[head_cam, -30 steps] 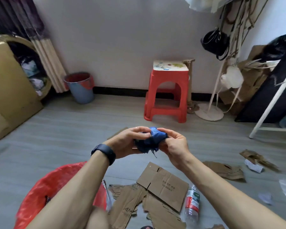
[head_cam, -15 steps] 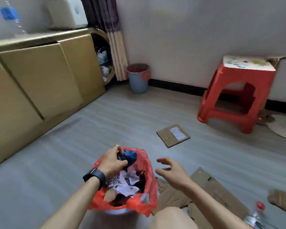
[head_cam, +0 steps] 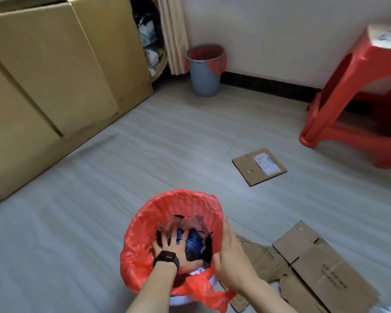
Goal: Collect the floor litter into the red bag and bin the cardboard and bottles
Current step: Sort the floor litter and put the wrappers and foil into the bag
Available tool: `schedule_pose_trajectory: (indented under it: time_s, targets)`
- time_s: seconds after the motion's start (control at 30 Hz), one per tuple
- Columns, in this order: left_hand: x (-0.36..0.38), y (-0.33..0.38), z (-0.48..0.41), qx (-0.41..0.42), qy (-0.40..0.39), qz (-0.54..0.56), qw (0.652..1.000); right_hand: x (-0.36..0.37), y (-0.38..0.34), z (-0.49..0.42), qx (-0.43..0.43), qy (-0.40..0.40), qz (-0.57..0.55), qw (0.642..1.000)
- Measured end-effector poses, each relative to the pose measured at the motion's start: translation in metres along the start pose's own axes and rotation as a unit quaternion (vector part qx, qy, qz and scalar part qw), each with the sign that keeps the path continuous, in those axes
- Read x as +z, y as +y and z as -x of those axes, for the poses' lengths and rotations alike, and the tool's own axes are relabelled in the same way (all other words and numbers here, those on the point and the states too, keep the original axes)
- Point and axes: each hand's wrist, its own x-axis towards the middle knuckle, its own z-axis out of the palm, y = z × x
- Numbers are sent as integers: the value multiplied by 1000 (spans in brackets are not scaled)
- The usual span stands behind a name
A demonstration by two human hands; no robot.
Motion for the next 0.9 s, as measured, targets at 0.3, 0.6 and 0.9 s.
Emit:
schedule_pose_trajectory:
  time_s: [0.3,0.6,0.9]
  targets:
    - [47,-1,-35,-13,44,7,999,16,10,-5,-17,-9,-66,998]
    - [43,1,-41,-31,22,-4,999,10,1,-3,-4,-12,-30,999]
    - [-13,-12,11,13,-7,-14,1000,-43,-11,10,12,-78,3,997]
